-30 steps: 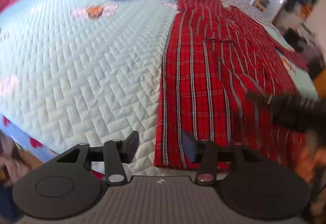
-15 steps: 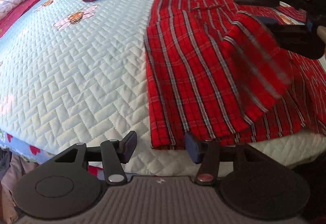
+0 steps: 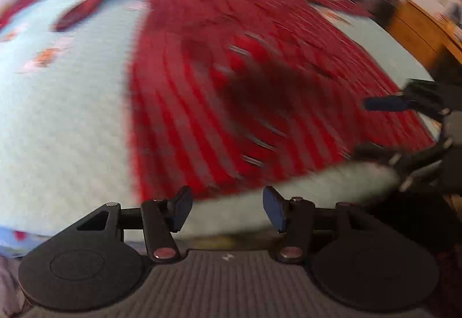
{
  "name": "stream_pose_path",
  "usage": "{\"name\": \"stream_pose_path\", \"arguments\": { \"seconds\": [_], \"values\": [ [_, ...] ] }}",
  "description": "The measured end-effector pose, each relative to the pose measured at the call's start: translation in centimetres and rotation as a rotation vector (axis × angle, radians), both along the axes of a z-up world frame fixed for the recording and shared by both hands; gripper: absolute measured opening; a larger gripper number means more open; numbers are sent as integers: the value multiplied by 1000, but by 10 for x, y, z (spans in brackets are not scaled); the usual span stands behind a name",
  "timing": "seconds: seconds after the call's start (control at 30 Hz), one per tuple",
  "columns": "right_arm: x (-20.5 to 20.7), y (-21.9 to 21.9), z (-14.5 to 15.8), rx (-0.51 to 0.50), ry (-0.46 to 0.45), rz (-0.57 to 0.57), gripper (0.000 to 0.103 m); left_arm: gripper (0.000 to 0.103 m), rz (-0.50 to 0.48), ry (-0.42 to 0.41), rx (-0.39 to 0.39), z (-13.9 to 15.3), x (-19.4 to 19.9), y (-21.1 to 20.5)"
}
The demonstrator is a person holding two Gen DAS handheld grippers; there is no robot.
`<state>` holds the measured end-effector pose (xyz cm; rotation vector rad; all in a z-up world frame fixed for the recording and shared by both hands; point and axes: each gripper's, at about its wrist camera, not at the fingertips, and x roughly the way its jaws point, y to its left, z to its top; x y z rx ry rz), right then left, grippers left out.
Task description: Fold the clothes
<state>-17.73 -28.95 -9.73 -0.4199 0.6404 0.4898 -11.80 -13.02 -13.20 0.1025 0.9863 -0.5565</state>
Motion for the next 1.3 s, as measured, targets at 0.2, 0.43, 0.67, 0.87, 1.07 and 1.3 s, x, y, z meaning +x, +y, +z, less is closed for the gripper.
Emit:
{"name": "stream_pose_path", "arguments": {
  "seconds": [0.2,0.43,0.67,0.87,1.07,1.3],
  "values": [
    [-30,-2,-33,-239,-58,46,61,57,136,329,-242,-41,17,-15],
    [-19,6,-49,-329,-136,74,61,56,425,356,-415,-56,24,24],
    [-16,5,-50,-258,-122,34,61,55,676,259,-490,-53,12,59],
    [-11,8,-53,-211,-102,16,61,55,778,192,-435,-48,13,71],
    [-14,14,-54,-229,-122,36,61,48,748,87,-348,-40,20,65],
    [-21,27,-56,-323,-158,89,61,6,672,27,-320,-38,27,63]
  ]
}}
